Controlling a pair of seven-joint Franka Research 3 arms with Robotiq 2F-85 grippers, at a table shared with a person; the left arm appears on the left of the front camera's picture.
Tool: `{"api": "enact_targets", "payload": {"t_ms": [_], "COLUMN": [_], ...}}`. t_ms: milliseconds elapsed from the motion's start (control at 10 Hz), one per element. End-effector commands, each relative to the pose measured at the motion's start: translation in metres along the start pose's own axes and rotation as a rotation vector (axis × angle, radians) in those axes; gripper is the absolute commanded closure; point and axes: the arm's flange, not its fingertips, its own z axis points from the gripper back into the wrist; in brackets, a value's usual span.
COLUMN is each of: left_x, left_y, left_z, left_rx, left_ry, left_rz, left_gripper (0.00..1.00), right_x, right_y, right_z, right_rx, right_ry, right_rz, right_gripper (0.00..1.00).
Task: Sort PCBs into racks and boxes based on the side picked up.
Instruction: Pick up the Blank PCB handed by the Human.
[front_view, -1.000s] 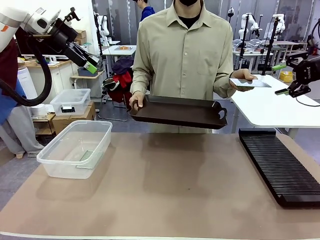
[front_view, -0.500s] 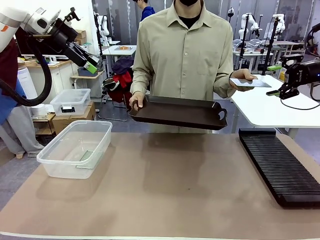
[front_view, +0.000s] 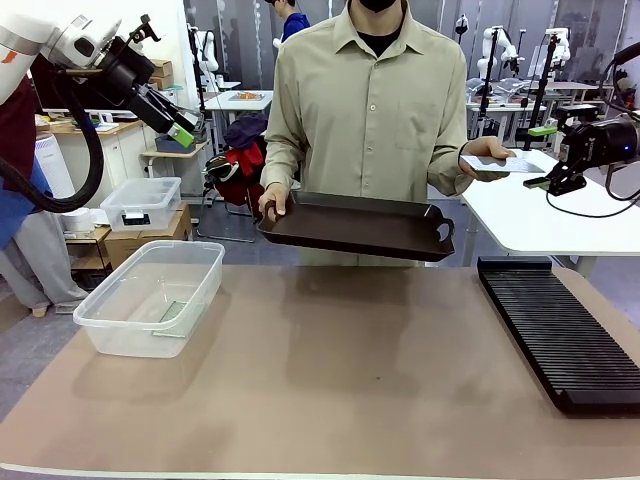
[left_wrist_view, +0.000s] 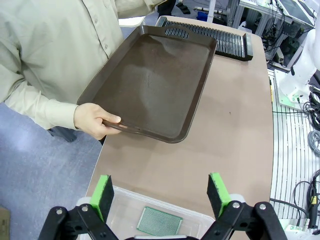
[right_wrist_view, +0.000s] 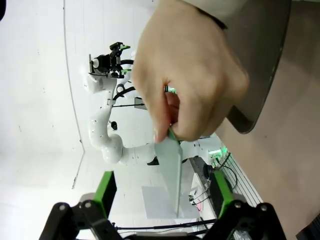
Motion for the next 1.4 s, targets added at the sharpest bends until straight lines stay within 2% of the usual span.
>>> {"api": "enact_targets", "payload": {"t_ms": [0,100,200,300,400,500,700,800,900,1300], "left_x": [-0.001,-0.001,-0.001,-0.001,-0.001,-0.001,-0.001,-0.001,-0.001,-0.001], "left_y": [-0.001,-0.001,-0.001,-0.001,-0.001,-0.001,-0.001,-0.001,-0.001,-0.001], "left_z": [-0.001,-0.001,-0.001,-0.001,-0.001,-0.001,-0.001,-0.001,-0.001,-0.001], "left_rx": [0.001,0.001,0.001,0.001,0.001,0.001,0.001,0.001,0.001,0.001], "left_ry": [0.002,0.002,0.002,0.002,0.002,0.002,0.002,0.002,0.002,0.002], "left_rz": [0.001,0.001,0.001,0.001,0.001,0.001,0.001,0.001,0.001,0.001], "left_gripper": [0.0,0.0,0.0,0.0,0.0,0.0,0.0,0.0,0.0,0.0], "right_x": [0.011,0.014,0.016,0.016,0.016,0.015,0.011,0.01,0.008,0.005], "right_y": [-0.001,-0.001,-0.004,-0.006,-0.006,-0.005,-0.003,-0.002,-0.002,-0.002], "right_z": [0.002,0.001,0.0,-0.001,-0.001,0.0,0.003,0.005,0.005,0.007], "right_rx": [0.044,0.06,0.064,0.072,0.084,0.091,0.101,0.107,0.117,0.136], "right_ry": [0.005,0.007,-0.006,0.011,0.02,0.024,0.028,0.032,0.035,0.052], "right_rz": [0.03,0.033,0.055,0.074,0.079,0.082,0.088,0.093,0.099,0.097], "right_gripper": [0.0,0.03,0.29,0.62,0.88,1.0,1.0,0.94,1.0,1.0]}}
